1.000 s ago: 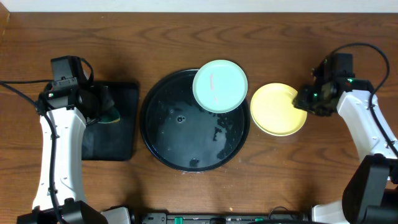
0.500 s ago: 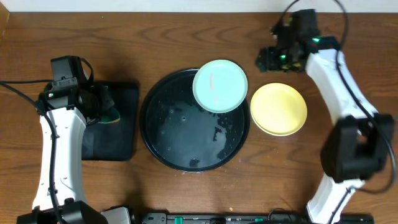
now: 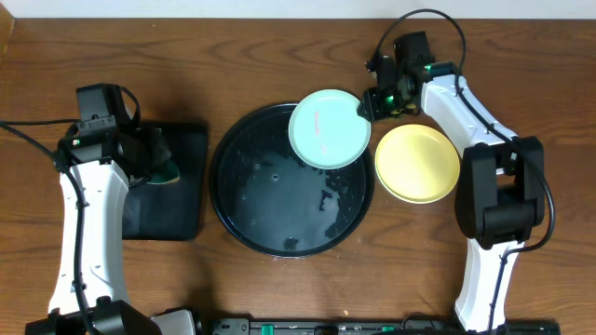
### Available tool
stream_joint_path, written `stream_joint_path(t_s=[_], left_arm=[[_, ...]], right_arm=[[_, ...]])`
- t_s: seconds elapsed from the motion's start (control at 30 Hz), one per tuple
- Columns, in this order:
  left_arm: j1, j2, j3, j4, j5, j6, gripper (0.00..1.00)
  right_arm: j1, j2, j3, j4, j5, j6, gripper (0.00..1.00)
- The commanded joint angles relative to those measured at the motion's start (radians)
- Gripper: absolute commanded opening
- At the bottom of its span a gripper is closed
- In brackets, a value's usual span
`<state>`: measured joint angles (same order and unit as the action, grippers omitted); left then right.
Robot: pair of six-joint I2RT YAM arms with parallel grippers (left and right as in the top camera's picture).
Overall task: Clean dirty plates on tray and stack at the side
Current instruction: 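Reach right gripper to the last pale green plate and grip its rim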
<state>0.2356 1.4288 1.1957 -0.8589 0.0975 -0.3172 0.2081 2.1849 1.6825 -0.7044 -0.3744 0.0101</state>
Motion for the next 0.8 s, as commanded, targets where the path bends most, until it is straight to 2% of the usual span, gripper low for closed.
stream_joint_path(t_s=[0.0, 0.1, 0.3, 0.43, 0.57, 0.77], left_arm=[[0.005, -0.005, 0.006, 0.0, -0.012, 0.01, 0.08], [0.005, -0.005, 0.006, 0.0, -0.012, 0.01, 0.08], [0.005, -0.005, 0.006, 0.0, -0.012, 0.01, 0.08], [0.005, -0.005, 0.006, 0.0, -0.012, 0.01, 0.08], [0.005, -0.005, 0.006, 0.0, -0.012, 0.01, 0.08], [0.005, -0.005, 0.006, 0.0, -0.012, 0.01, 0.08]], right_arm=[[0.009, 0.025, 0.017, 0.001, -0.011, -0.003, 0.15], [0.009, 0.025, 0.017, -0.012, -0.011, -0.003, 0.11], [0.03, 0.026, 0.011, -0.043, 0.061, -0.004, 0.11], [0.048, 0.026, 0.011, -0.043, 0.058, -0.002, 0.01], [0.065, 0.012, 0.012, -0.068, 0.034, 0.023, 0.01], [0.124, -0.102, 0.013, -0.182, 0.003, 0.093, 0.01]])
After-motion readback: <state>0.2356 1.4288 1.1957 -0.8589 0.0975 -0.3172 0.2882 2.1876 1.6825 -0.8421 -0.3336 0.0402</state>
